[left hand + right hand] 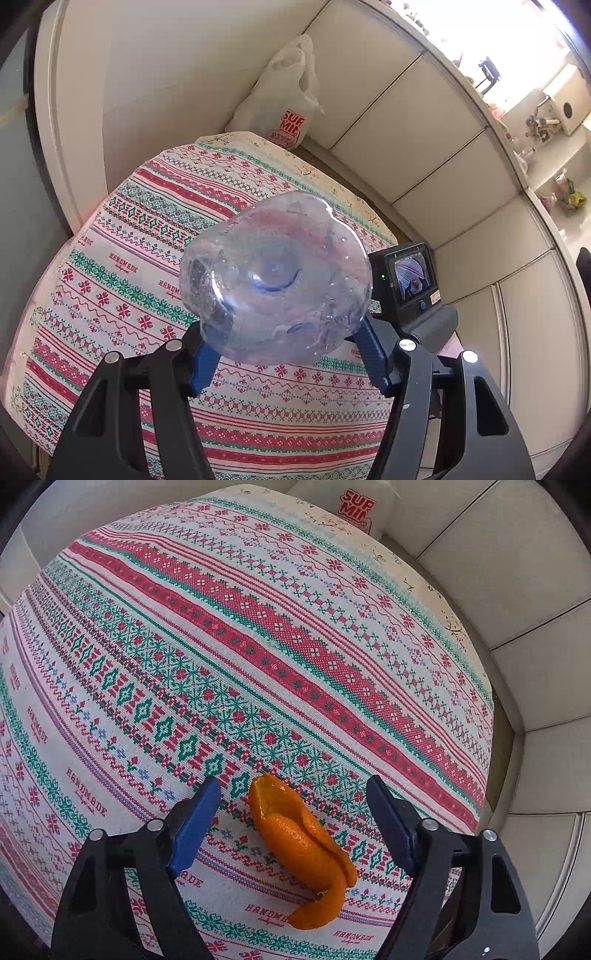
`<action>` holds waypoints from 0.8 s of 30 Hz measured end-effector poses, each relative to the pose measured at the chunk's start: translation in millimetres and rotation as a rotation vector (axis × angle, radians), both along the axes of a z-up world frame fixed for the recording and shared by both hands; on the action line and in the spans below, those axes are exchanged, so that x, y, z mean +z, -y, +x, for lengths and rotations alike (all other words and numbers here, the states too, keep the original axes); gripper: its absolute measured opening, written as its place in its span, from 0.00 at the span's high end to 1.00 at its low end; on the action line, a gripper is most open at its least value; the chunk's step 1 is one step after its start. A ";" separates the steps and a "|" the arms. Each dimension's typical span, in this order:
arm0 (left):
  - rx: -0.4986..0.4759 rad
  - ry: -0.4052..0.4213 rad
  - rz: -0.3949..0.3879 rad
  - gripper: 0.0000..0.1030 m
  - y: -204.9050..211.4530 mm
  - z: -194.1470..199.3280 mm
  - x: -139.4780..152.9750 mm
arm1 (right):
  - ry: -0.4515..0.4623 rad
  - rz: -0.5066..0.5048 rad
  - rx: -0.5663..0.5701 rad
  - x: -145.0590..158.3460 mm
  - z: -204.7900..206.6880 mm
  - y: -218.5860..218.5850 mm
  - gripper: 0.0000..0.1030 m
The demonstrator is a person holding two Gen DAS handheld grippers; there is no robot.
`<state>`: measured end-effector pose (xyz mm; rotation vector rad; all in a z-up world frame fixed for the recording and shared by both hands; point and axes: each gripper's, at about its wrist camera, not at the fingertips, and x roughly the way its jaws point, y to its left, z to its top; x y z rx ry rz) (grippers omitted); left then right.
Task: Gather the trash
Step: 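Grasp an orange peel with the right tool while the left tool holds the bottle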
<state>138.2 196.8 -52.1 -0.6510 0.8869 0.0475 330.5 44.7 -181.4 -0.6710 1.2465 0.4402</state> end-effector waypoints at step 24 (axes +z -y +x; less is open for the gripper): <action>-0.002 0.020 -0.015 0.39 4.9 -1.2 1.7 | 0.202 0.206 -0.146 84.9 -53.3 73.4 0.95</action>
